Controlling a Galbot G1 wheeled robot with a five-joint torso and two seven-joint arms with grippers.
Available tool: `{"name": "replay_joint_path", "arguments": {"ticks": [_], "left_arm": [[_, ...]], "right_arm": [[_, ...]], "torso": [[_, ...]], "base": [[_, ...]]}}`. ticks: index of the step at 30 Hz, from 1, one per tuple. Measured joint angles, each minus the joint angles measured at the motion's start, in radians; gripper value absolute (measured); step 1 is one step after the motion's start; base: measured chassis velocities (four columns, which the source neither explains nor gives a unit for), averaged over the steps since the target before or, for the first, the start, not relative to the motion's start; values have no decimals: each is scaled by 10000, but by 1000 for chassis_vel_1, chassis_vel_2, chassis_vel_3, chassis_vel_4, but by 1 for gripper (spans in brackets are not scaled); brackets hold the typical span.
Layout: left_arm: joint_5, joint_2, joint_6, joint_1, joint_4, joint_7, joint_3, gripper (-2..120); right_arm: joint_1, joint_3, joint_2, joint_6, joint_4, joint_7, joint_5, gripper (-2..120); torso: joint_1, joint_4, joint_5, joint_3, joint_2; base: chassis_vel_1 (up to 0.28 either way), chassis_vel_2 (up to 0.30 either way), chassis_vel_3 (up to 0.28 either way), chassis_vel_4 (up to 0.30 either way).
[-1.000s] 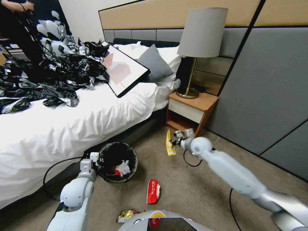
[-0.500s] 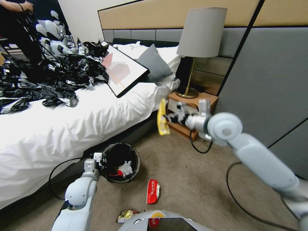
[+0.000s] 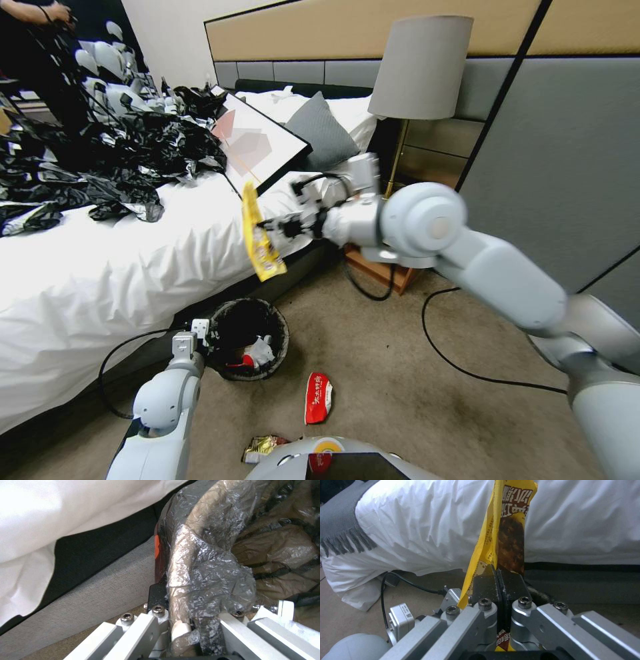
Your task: Pick up the trash bin, then pick up the garbage from the floor and place it into the trash bin.
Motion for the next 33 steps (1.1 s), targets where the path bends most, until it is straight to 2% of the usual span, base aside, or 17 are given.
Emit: {"name": "replay_joint_path", "arguments": {"ticks": [13, 23, 31, 32, 33], "left_arm": [[-18, -50, 0, -64, 152, -5, -43, 0], [-40, -38, 0, -91, 209, -5, -70, 0], [-71, -20, 0, -36, 210, -1, -117, 0], [-73, -20, 0, -28, 210, -1, -120, 0], [-73, -20, 0, -28, 210, -1, -120, 0]], "right_arm": [[-702, -1355, 936, 0, -868, 37, -794, 0], [-873, -1939, 1383, -24, -1613, -16, -1458, 0], [-923, -2018, 1385, -153, -1748, -60, -1739, 24], [-932, -2032, 1368, -164, -1767, -68, -1825, 30], [-932, -2032, 1368, -164, -1767, -68, -1825, 30]], "torso": [[-1, -5, 0, -1, 0], [-1, -4, 0, -1, 0], [0, -3, 2, -1, 1], [-1, -3, 2, -1, 0], [-1, -3, 2, -1, 0]], "base": [[0, 0, 0, 0], [0, 0, 0, 0], [0, 0, 0, 0], [0, 0, 0, 0], [0, 0, 0, 0]]}}
